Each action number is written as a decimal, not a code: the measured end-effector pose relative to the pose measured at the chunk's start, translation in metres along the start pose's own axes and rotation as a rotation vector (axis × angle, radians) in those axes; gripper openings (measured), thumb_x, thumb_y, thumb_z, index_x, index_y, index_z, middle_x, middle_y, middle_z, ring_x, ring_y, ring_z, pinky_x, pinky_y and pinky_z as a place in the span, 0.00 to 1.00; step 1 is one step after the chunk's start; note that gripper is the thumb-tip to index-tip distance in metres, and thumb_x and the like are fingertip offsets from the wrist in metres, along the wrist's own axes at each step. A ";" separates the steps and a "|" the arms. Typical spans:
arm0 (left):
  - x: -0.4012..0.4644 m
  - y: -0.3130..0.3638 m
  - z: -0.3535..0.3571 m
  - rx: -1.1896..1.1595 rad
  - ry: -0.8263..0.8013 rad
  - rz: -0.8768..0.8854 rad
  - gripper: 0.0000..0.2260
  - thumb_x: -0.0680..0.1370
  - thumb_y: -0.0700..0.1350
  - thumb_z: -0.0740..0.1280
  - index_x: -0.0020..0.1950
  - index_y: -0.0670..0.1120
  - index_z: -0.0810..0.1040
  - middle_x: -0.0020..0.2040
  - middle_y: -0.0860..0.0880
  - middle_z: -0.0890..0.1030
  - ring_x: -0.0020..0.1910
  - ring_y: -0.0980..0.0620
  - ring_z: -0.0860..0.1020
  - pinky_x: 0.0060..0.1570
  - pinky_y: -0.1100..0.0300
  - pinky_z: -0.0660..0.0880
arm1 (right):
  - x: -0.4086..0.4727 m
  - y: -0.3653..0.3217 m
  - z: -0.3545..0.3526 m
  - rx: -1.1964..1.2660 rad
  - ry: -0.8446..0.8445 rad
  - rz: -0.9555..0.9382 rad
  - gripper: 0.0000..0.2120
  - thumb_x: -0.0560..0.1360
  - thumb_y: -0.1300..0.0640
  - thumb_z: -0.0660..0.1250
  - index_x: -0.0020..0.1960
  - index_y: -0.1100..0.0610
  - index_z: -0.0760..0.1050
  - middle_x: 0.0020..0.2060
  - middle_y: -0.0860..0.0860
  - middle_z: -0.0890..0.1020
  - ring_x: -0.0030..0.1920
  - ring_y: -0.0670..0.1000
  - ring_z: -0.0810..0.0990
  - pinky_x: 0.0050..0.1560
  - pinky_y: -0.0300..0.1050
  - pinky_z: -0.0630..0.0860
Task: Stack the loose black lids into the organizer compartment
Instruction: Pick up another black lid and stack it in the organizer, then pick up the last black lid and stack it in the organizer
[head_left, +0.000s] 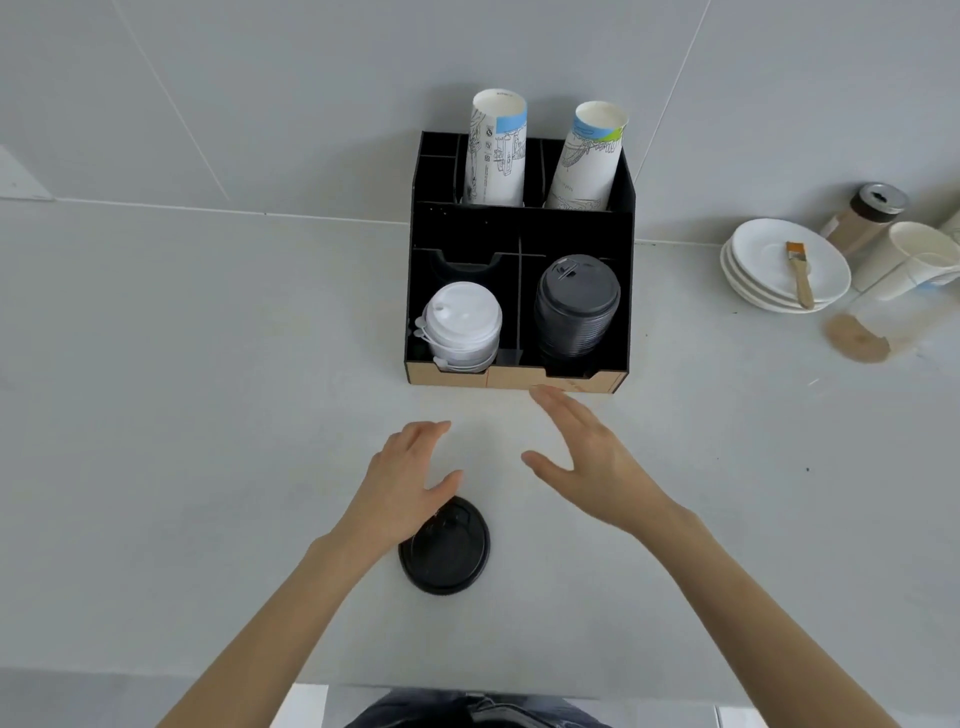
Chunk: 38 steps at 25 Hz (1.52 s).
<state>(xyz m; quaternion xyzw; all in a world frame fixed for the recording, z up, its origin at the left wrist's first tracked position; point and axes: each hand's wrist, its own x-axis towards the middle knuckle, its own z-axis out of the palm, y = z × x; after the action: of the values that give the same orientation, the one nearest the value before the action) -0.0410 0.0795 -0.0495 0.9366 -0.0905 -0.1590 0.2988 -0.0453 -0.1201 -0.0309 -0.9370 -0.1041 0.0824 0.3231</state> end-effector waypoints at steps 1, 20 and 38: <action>-0.005 -0.005 0.001 0.011 -0.023 -0.009 0.24 0.76 0.48 0.62 0.70 0.46 0.58 0.71 0.46 0.64 0.68 0.46 0.64 0.68 0.52 0.62 | -0.006 -0.001 0.007 0.010 -0.016 0.015 0.29 0.75 0.53 0.62 0.71 0.55 0.54 0.73 0.51 0.59 0.73 0.48 0.54 0.68 0.34 0.49; -0.052 -0.042 0.023 0.031 -0.153 -0.018 0.30 0.73 0.50 0.66 0.71 0.48 0.56 0.71 0.47 0.63 0.69 0.47 0.61 0.69 0.52 0.61 | -0.058 -0.017 0.093 0.082 -0.143 0.122 0.30 0.73 0.53 0.64 0.70 0.54 0.54 0.71 0.50 0.59 0.71 0.48 0.58 0.67 0.35 0.55; -0.058 -0.038 0.033 0.047 -0.112 -0.007 0.35 0.73 0.49 0.66 0.72 0.47 0.50 0.70 0.45 0.60 0.67 0.46 0.61 0.67 0.56 0.61 | -0.058 -0.019 0.097 0.093 -0.028 0.147 0.24 0.74 0.56 0.63 0.68 0.57 0.61 0.62 0.53 0.68 0.63 0.51 0.66 0.60 0.38 0.68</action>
<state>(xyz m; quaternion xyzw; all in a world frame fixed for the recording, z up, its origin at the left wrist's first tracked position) -0.1037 0.1081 -0.0835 0.9333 -0.1075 -0.2100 0.2708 -0.1253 -0.0629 -0.0892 -0.9249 -0.0356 0.1239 0.3577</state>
